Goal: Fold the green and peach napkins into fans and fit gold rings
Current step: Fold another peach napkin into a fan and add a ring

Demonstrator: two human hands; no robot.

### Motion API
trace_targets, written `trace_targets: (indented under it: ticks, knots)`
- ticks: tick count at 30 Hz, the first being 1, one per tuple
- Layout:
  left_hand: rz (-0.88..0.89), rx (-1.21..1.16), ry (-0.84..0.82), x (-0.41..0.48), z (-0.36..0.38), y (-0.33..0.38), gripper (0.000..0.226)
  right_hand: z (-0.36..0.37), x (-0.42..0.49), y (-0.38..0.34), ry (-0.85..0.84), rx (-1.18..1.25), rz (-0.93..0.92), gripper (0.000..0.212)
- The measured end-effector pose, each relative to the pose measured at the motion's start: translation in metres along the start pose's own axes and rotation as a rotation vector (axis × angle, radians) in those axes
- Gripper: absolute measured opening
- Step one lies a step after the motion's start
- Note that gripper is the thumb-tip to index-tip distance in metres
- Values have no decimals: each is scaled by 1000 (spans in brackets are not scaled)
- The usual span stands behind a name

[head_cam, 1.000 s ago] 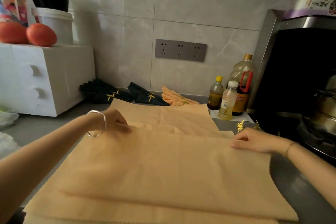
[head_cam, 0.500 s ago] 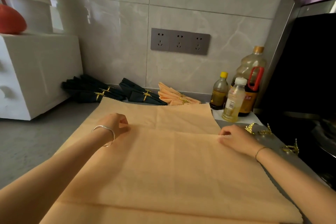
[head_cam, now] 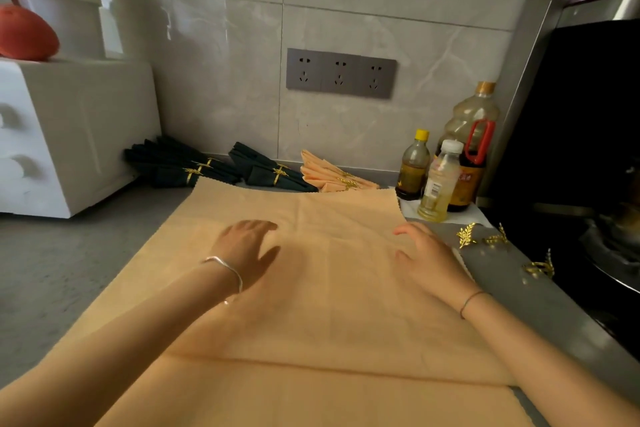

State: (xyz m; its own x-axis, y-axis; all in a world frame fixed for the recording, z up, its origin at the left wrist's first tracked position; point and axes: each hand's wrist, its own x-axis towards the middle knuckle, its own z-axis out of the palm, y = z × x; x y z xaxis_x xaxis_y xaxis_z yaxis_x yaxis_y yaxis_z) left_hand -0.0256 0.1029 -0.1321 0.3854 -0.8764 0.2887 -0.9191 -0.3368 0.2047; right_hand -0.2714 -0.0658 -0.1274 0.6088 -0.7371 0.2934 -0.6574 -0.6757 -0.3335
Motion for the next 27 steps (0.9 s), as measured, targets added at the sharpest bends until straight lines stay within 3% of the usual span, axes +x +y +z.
trace_targets:
  ticks: [3, 7, 16, 27]
  knots:
    - [96, -30, -185, -41, -1, 30, 55, 13, -30, -40, -55, 135, -46, 36]
    - [27, 23, -374, -63, 11, 47, 54, 35, -54, -87, -129, 160, -147, 41]
    - [-45, 71, -361, -81, 22, 55, 52, 69, -75, -127, -208, 3, -92, 46]
    - [-127, 72, -280, -81, 24, 37, 54, 54, -84, -81, -264, -125, -58, 52]
